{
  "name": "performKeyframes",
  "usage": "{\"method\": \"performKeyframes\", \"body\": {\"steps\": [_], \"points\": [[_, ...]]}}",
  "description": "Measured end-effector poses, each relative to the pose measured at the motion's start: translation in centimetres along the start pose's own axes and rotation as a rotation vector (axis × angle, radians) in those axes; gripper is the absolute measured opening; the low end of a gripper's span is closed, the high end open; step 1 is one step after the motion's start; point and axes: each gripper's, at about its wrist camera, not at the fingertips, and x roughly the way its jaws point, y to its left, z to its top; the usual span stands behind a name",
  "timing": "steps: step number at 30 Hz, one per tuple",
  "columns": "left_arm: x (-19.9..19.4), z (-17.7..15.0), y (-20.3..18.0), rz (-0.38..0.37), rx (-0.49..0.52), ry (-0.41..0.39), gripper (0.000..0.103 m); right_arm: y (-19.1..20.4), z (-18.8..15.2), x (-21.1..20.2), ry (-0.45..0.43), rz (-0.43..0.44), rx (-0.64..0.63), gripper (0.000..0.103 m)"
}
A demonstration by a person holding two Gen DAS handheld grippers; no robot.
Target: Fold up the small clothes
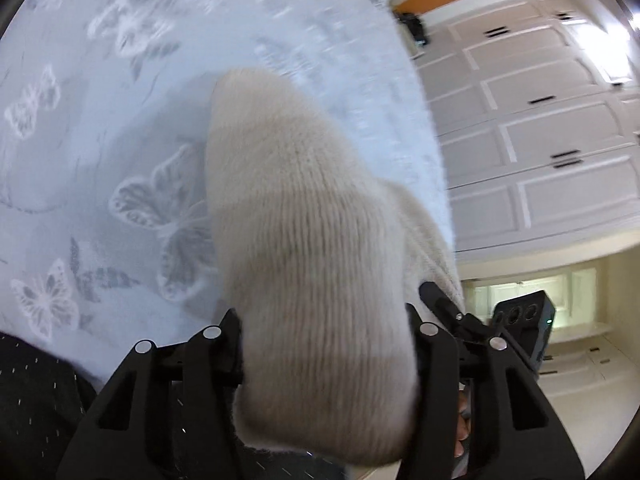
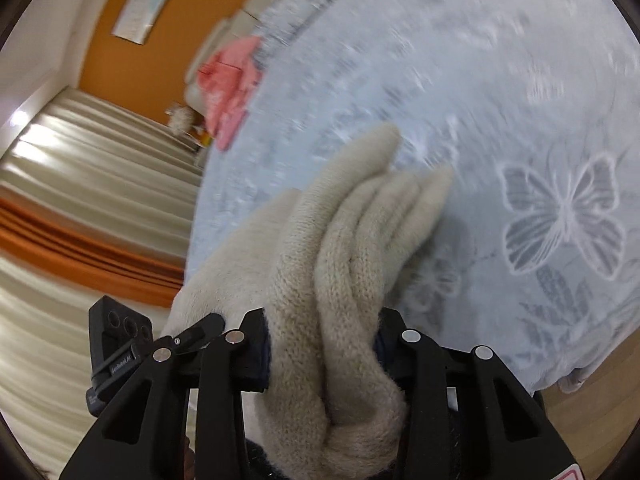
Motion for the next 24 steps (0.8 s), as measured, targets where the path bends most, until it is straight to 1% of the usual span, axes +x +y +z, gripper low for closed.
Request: {"method": "performKeyframes", "body": {"steps": [2,3,5,6,9,11,12,16,17,21,24], "points": [[-2.6,-0.3,-1.9,-0.045,0.032,-0.026,0.049,1.9,-0.2,-2.5,-0.04,0.021,-0.038,0.035],[-3.8,-0.5,-2.7,-0.06,0.054,-0.039,0.049,3.6,-0.5,-4.1,-0.067,0.039,-0.061,0.035],[-6.4,-1.3,-5.1,-0.085,0.126,-0.078,0.049,5.7,-0.8,-6.5,-0.11,0.061,-0.102,0.035],[-7.7,-1.6,-6.1,-0.095,0.158,-0.098,0.049,7.4,-1.1,-8.1,-0.141,0.073,-0.141,0.035],[-11.8,-2.5,-9.3,-0.132,0.243,-0.174,0.049,11.7,-1.7,-11.5,-0.213,0.111,-0.237,0.036],[-15.3,-3.0,-10.8,-0.16,0.294,-0.239,0.049,14.7,-1.9,-12.9,-0.25,0.136,-0.291,0.036],[-16.5,-3.2,-11.3,-0.168,0.312,-0.26,0.049,16.6,-2.2,-13.8,-0.275,0.158,-0.328,0.036],[-23.5,-3.9,-13.0,-0.206,0.409,-0.39,0.049,22.8,-2.8,-16.0,-0.338,0.235,-0.455,0.036],[-25.1,-4.0,-13.4,-0.207,0.434,-0.422,0.049,24.8,-3.0,-16.6,-0.355,0.263,-0.495,0.036],[-31.7,-4.8,-14.4,-0.213,0.537,-0.561,0.05,30.6,-3.5,-17.9,-0.41,0.349,-0.603,0.036],[-35.8,-5.2,-14.8,-0.211,0.602,-0.653,0.05,34.1,-3.9,-18.1,-0.44,0.401,-0.66,0.036]]}}
